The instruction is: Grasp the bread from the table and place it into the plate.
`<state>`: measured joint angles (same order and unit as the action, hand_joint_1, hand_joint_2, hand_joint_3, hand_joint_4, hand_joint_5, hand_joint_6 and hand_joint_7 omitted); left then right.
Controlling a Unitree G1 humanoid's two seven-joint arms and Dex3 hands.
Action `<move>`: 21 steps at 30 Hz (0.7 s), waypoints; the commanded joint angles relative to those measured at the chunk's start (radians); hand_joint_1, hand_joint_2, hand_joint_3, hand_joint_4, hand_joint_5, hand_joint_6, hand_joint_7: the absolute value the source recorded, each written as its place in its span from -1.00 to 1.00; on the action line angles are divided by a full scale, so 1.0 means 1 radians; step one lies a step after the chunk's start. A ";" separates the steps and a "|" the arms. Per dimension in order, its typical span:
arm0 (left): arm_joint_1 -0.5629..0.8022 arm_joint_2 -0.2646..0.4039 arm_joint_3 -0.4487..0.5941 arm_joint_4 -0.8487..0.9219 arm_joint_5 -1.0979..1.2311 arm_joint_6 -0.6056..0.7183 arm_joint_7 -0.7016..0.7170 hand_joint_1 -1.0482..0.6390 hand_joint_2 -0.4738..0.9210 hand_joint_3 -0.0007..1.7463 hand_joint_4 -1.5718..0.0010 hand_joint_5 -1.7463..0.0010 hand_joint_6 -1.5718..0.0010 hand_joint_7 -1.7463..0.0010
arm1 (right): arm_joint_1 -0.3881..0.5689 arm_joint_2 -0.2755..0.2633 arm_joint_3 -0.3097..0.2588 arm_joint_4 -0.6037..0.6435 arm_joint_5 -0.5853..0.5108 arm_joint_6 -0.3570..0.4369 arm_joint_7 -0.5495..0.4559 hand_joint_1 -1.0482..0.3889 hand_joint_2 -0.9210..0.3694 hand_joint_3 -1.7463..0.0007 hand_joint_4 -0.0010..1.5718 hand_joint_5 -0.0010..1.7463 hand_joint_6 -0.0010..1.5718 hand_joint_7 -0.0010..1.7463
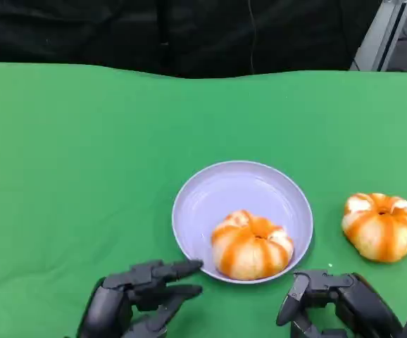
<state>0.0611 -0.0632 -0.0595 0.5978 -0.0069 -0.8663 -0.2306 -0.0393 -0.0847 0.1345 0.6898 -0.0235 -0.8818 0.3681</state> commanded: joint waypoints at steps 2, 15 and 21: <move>-0.019 0.014 -0.003 0.040 -0.011 -0.046 -0.012 0.22 0.51 0.23 -0.23 -0.50 -0.46 0.04 | 0.002 -0.018 -0.005 0.001 0.009 -0.012 0.008 0.28 -0.55 -0.07 0.01 0.70 0.08 0.32; -0.028 0.012 -0.021 0.034 0.006 -0.045 -0.001 0.21 0.41 0.37 -0.16 -0.76 -0.26 -0.43 | 0.019 -0.026 -0.009 -0.035 0.022 0.004 0.024 0.29 -0.55 -0.07 0.03 0.68 0.09 0.30; -0.028 0.015 -0.023 0.026 0.011 -0.038 0.002 0.20 0.41 0.38 -0.15 -0.76 -0.24 -0.45 | 0.019 -0.030 -0.011 -0.038 0.021 0.007 0.026 0.28 -0.54 -0.07 0.03 0.68 0.08 0.31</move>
<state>0.0369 -0.0614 -0.0843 0.6300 0.0023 -0.8941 -0.2362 -0.0288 -0.0967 0.1312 0.6598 -0.0165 -0.8789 0.3913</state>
